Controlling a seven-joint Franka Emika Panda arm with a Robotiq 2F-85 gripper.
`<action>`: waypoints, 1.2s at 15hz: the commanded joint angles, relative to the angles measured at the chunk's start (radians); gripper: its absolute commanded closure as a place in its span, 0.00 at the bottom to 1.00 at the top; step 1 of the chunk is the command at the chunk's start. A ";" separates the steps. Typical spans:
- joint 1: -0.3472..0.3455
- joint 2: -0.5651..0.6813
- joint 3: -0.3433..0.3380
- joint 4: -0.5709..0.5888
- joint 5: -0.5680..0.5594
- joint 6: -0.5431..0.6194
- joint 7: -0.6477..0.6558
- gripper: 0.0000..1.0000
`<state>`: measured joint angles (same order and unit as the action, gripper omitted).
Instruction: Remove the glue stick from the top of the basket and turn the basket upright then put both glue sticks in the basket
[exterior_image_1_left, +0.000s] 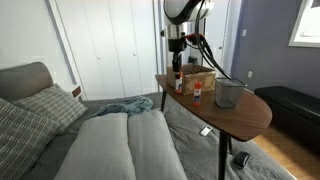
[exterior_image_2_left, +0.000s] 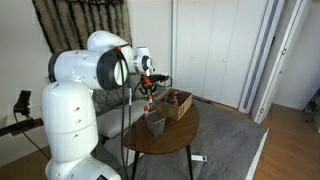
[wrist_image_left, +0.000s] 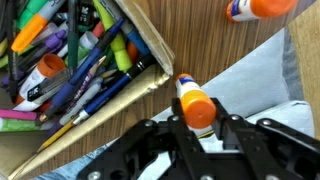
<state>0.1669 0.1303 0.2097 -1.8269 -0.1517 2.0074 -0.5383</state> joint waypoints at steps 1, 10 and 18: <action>0.013 -0.130 0.001 -0.023 -0.016 -0.117 0.041 0.92; 0.000 -0.377 -0.034 -0.051 -0.010 -0.394 0.178 0.92; -0.036 -0.483 -0.120 -0.236 0.008 -0.392 0.250 0.92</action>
<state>0.1440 -0.2899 0.1170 -1.9559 -0.1512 1.5654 -0.3157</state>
